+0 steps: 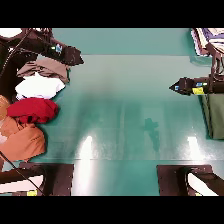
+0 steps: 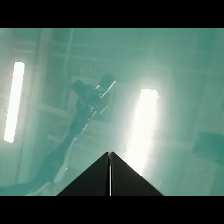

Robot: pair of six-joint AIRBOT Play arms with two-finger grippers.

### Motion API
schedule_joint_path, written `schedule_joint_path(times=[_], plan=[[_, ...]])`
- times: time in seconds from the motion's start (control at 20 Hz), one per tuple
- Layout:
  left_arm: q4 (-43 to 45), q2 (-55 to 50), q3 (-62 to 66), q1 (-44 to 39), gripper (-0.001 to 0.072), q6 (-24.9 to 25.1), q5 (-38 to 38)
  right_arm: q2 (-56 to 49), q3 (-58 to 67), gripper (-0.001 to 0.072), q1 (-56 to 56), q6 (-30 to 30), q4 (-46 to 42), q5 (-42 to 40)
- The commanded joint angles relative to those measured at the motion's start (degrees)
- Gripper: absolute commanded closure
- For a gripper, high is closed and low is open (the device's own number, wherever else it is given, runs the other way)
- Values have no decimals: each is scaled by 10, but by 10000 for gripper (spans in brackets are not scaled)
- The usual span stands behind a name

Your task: Fold the shirts.

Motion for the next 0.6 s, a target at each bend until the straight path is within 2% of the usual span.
schedule_joint_path(times=[0.0, 0.55], plan=[[0, 1, 0, 0, 680, 0, 0, 0, 0, 694, 1, 0, 0, 3], [0, 1, 0, 0, 680, 0, 0, 0, 0, 694, 1, 0, 0, 8]])
